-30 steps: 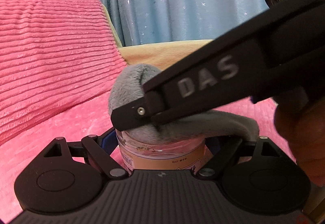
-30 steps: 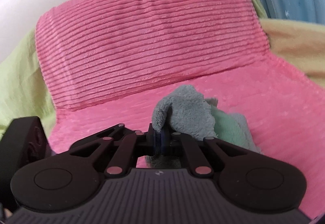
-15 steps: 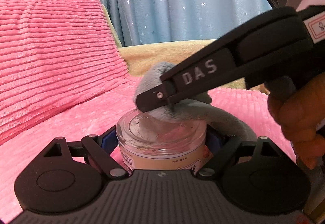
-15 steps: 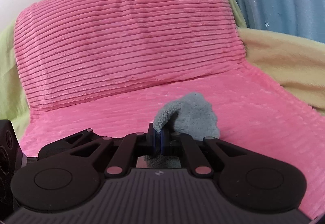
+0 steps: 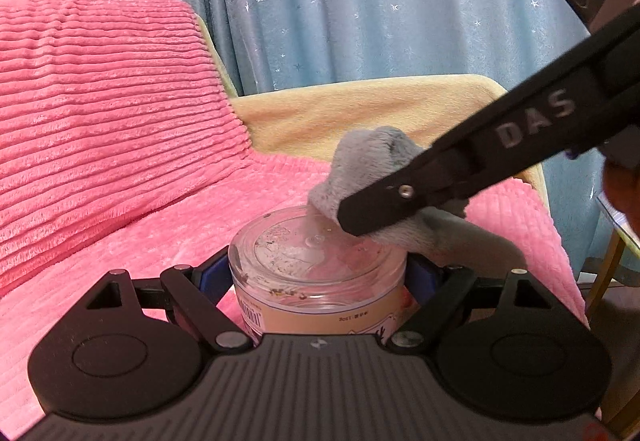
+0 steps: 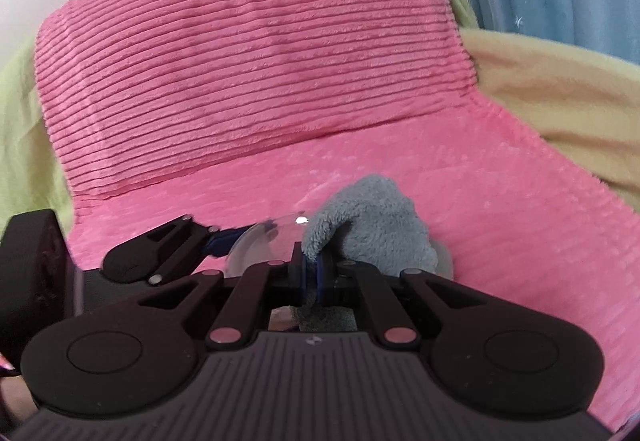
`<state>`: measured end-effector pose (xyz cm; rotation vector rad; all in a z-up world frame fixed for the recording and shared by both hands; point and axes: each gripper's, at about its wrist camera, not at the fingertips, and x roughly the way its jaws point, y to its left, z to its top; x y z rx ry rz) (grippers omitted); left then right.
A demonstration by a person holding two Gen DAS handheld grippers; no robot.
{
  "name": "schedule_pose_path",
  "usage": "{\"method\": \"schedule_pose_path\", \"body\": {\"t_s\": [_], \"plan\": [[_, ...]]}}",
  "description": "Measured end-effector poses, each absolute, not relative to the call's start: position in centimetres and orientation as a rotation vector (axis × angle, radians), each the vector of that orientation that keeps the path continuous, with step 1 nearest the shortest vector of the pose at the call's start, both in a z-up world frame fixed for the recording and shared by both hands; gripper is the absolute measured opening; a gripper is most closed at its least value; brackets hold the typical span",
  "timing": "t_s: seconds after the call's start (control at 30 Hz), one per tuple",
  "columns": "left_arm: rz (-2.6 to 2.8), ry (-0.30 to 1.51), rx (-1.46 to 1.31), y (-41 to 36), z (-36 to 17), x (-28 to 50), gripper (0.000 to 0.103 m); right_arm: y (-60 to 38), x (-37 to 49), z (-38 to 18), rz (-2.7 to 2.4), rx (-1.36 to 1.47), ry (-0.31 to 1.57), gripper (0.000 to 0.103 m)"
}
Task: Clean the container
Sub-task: 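Hold the jar with the left tool while the right tool rubs the cloth around the rim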
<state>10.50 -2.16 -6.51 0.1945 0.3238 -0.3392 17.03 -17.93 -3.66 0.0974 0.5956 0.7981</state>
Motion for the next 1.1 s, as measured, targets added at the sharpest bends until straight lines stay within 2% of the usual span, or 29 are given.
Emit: {"method": "schedule_pose_path", "body": {"t_s": [0.1, 0.47, 0.73, 1.1], "plan": [[-0.38, 0.318, 0.206, -0.1, -6.6, 10.7, 0.085, -18.2, 16.8, -3.7, 0.828, 0.123, 0.616, 0.002], [-0.37, 0.329, 0.198, 0.1, -6.6, 10.7, 0.086, -17.6, 16.8, -4.4, 0.898, 0.241, 0.657, 0.002], [-0.365, 0.331, 0.191, 0.1, -6.3, 10.8, 0.086, -16.1, 17.4, -5.1, 0.957, 0.31, 0.63, 0.002], [-0.369, 0.336, 0.183, 0.2, -6.1, 10.6, 0.085, -13.9, 18.4, -4.5, 0.815, 0.197, 0.507, 0.002]]}}
